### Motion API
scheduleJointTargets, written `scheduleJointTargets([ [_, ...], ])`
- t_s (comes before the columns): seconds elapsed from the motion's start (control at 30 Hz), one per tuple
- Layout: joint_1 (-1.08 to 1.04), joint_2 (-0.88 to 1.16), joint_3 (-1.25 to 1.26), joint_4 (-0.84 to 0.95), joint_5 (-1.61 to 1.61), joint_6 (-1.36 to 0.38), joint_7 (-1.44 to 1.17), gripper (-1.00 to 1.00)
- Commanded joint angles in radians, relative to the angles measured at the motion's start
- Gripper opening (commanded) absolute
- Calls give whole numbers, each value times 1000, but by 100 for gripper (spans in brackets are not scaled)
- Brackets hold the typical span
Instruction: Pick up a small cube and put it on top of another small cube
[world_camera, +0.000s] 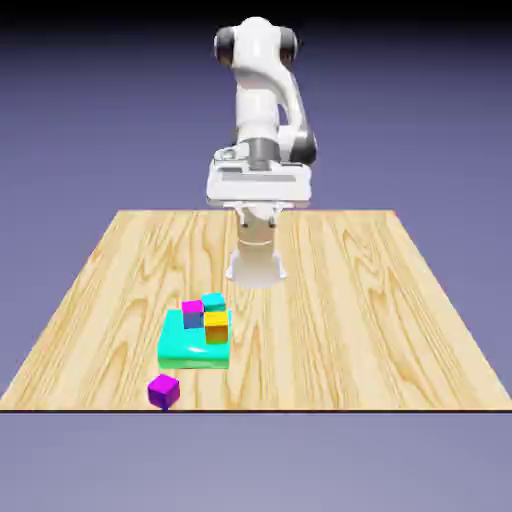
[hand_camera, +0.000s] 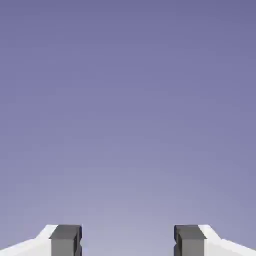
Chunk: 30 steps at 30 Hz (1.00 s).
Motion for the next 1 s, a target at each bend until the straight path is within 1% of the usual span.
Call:
scheduleJointTargets([
  [0.0, -10, 36, -3, 21, 2, -12, 7, 0],
  [0.8, -254, 906, -85, 527, 54, -311, 163, 0],
  [0.87, -260, 927, -87, 539, 55, -318, 167, 0],
  [0.97, -274, 1035, -71, 570, 68, -241, 158, 0],
])
